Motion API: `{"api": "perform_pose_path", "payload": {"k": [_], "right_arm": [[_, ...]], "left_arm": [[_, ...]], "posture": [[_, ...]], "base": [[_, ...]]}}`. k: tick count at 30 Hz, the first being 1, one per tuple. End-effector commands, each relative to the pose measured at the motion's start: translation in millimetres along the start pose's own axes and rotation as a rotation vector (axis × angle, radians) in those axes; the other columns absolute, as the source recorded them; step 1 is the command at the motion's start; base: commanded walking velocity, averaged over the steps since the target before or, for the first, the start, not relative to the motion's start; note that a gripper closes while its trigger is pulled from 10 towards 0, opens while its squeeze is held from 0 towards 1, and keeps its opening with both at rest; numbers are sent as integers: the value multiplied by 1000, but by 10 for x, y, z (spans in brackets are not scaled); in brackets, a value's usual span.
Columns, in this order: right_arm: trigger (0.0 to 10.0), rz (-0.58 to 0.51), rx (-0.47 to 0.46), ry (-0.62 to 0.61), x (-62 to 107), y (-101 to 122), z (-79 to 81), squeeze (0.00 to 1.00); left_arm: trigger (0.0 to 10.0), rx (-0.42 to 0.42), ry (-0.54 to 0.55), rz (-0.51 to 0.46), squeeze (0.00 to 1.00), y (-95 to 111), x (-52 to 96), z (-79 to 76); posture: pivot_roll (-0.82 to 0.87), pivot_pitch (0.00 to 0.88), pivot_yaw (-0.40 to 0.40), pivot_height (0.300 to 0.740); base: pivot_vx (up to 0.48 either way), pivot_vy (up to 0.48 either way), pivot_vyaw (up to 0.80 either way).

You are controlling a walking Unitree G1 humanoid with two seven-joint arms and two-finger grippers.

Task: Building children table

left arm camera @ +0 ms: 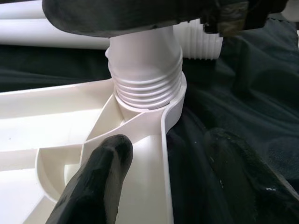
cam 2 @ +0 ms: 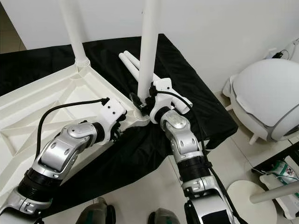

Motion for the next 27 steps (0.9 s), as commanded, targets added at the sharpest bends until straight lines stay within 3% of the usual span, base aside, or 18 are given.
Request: {"api": "perform_pose_path", "payload": {"k": [1,5,7,16,27], "right_arm": [[10000,145,-97,-20,49,-392,-10,0],[10000,147,-89,-24,41,-403,-19,0],[10000,123,-41,-4,43,-371,30,0],[10000,101,-1,68,90,-365,200,0],[10000,107,11,69,76,-369,204,0]], "left_arm": [[10000,-14,10,-8,0,23,8,-11],[10000,-12,12,-9,0,25,10,-10],[10000,-11,14,-9,0,24,15,-11],[10000,-4,23,-10,0,21,33,6],[10000,1,30,-13,0,33,34,23]], "posture": [[-32,0,1,740],[-29,0,-1,740],[-24,4,-5,740],[-25,13,-6,740],[-28,24,-3,740]], "base": [[0,0,0],[0,0,0],[0,0,0],[0,0,0],[0,0,0]]}}
Point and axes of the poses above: a point about 5 cm out from each wrist's last joint towards the gripper, its own x axis pointing back from the gripper into the wrist, its own y axis along the axis of the wrist's last joint, z = x × y, the point moved 6 cm from there along -x, pointing out of the wrist towards the gripper, and after that the axes turned 12 degrees about x, right-handed, at the moved point
